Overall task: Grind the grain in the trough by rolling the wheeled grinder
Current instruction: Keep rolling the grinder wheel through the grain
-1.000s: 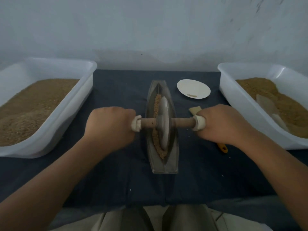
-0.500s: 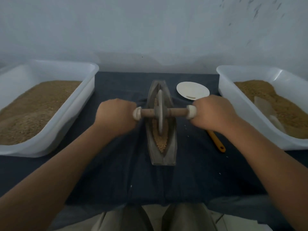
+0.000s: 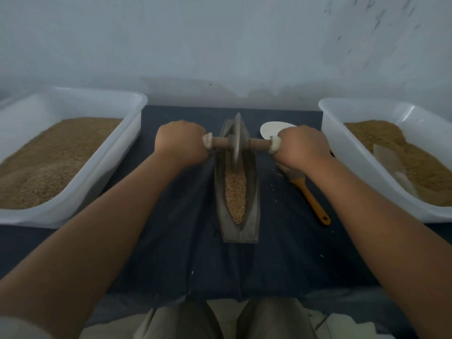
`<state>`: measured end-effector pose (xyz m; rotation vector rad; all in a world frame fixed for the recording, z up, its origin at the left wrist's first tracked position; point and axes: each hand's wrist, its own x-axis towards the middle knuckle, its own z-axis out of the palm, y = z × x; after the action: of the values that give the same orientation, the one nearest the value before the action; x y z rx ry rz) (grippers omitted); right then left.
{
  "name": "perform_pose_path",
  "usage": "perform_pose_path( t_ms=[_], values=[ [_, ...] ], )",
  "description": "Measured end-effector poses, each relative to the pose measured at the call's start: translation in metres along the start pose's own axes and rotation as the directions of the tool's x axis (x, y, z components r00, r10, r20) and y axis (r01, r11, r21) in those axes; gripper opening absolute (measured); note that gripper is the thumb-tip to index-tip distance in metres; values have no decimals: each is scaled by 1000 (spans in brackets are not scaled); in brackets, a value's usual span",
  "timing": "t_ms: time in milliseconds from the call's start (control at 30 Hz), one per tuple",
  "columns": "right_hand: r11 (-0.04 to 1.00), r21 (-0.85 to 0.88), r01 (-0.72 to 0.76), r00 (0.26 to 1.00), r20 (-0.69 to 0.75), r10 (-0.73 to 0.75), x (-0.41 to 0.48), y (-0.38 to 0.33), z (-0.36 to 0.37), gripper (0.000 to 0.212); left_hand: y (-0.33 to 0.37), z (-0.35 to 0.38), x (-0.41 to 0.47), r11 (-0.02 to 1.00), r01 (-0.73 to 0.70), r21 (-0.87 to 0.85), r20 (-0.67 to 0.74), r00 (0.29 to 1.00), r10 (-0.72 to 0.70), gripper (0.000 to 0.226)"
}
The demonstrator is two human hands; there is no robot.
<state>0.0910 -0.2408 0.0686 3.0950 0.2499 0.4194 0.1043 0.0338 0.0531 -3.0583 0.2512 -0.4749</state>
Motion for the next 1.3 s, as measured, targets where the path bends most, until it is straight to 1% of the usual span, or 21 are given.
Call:
perform_pose_path(
  t_ms=[100,167,233,267,333,400,500,533,600,667,733,767,833,900,967,1000,1033,1100,1133,1200,1300],
  values=[
    [998,-21,55,995,82,-53,-20,6,-8,26,-3,5,-40,1000,-26,-15,-20,999,25,32],
    [992,-49,115,987,115,-109,-47,13,-11,31,-7,6,-77,997,-72,-23,-107,992,69,37],
    [986,-18,163,984,80,-161,-71,18,-14,41,-10,5,-108,990,-127,-56,-229,967,111,38],
    [984,3,176,982,65,-175,-78,20,-15,42,-11,5,-117,987,-147,-59,-271,954,126,36],
    [987,-11,163,986,46,-162,-79,20,-10,37,-12,7,-116,987,-153,-43,-293,947,134,36],
    [991,-65,119,993,12,-118,-62,14,-1,32,-11,14,-92,993,-113,-23,-243,964,104,37],
    [996,-41,76,989,-123,-81,-22,6,7,29,-8,24,-33,1000,3,-1,-103,995,-3,30],
    [996,-45,74,988,-129,-79,-10,5,5,29,-7,23,-17,999,32,-10,-67,997,-32,28],
    [996,-71,50,998,-41,-53,6,3,-2,28,-4,18,-1,998,53,-43,-30,998,-54,30],
    [997,-60,41,999,23,-40,5,5,-4,26,-3,15,-11,999,34,-35,-33,999,-35,32],
    [997,-41,69,993,101,-65,-15,11,-5,26,-6,14,-41,999,-28,15,-88,996,29,33],
    [995,-26,99,985,147,-94,-31,14,-7,30,-7,13,-61,997,-68,33,-132,989,71,37],
    [987,59,147,969,191,-156,-59,21,-14,39,-10,6,-95,989,-137,54,-208,967,145,44],
    [981,122,153,956,234,-178,-72,24,-20,41,-13,3,-111,986,-158,48,-237,957,164,46],
    [987,90,133,953,260,-152,-69,22,-16,37,-11,8,-105,988,-146,52,-224,962,154,42],
    [993,45,114,963,241,-121,-63,20,-11,32,-9,10,-95,991,-123,61,-193,972,132,41],
    [996,4,89,978,191,-88,-54,17,-6,30,-7,12,-79,994,-92,54,-153,983,100,39],
    [998,-42,41,997,66,-39,-28,11,0,32,-5,14,-41,1000,-23,8,-86,996,24,33],
    [998,-50,26,999,33,-24,-15,8,0,31,-5,14,-24,1000,5,-18,-53,999,-6,29],
    [997,-71,28,999,38,-26,7,3,-6,24,-4,10,-1,997,43,-57,-6,999,-43,24],
    [997,-63,50,993,107,-43,11,4,-13,20,-1,7,-6,999,25,-47,-7,1000,-26,34]
  ],
)
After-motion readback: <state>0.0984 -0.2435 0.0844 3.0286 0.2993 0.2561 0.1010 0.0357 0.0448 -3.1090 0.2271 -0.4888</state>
